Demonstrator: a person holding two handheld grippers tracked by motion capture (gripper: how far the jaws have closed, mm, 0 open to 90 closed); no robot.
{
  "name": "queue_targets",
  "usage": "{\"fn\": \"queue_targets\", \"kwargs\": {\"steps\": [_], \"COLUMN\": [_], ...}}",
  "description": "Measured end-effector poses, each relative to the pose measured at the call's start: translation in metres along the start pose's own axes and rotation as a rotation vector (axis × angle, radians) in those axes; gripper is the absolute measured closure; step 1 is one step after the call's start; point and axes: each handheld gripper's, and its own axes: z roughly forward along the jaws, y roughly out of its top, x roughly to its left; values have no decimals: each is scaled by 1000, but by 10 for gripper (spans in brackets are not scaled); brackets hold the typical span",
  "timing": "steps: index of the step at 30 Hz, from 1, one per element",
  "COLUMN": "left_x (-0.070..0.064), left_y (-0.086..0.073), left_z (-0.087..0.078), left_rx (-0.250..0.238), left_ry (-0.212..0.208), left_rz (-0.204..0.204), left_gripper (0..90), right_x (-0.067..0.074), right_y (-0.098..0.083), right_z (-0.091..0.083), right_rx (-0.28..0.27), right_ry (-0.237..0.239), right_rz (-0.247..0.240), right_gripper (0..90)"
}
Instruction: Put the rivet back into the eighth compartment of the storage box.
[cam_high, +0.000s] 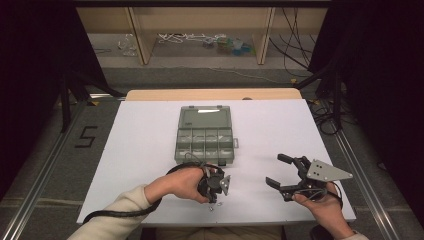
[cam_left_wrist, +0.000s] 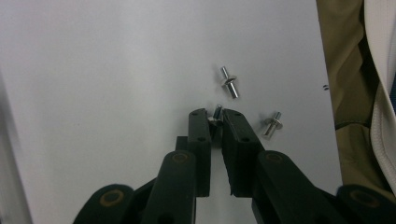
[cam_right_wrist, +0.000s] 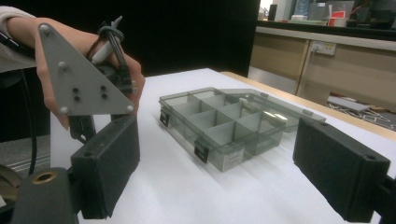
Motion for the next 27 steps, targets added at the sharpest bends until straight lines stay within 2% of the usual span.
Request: {"fn": "queue_targets", "kwargs": {"steps": [2,4,7,9,11,12,13,14,15,16,17,18,19,20,21,24,25,27], "left_x": [1,1,3,6,8,10,10,14,14,16,19,19,20,22,22,25,25,26], "left_y": [-1,-2,-4,-6,-7,-8,-9,-11,-11,-12,-15,-15,-16,-18,-18,-19,-20,-20], "left_z": [0,0,-2,-4,-9,-12,-13,-19,-19,-21,-25,-25,-26,-28,-28,-32,-33,-34], "left_rx": [-6,-16,-32,-39,-61,-81,-101,-151,-151,-177,-220,-220,-239,-270,-270,-312,-319,-354], "left_ry": [0,-7,-12,-8,5,16,28,53,53,66,90,90,97,116,116,150,158,174], "left_rz": [-7,-18,-22,-12,-13,-22,-28,-38,-38,-38,-53,-53,-65,-82,-82,-102,-105,-127], "left_gripper": [814,814,814,815,815,814,814,814,814,814,814,814,814,814,814,814,814,814], "right_x": [0,0,0,0,1,0,1,0,0,0,2,2,0,0,0,1,2,2], "right_y": [0,0,0,0,0,0,0,0,0,0,-1,-1,0,0,0,0,-1,-1], "right_z": [0,-1,-1,0,-1,0,0,0,1,1,0,0,0,1,1,0,0,-1], "right_rx": [-4,15,4,-10,4,-13,-5,-16,-17,-17,3,3,-13,-16,-17,-9,1,1], "right_ry": [5,7,7,6,8,13,15,12,12,12,20,20,13,11,11,14,20,20], "right_rz": [1,1,3,6,23,14,25,9,9,9,42,42,14,8,8,22,44,46], "right_gripper": [157,157,157,157,157,156,157,157,157,157,157,157,157,157,157,156,157,157]}}
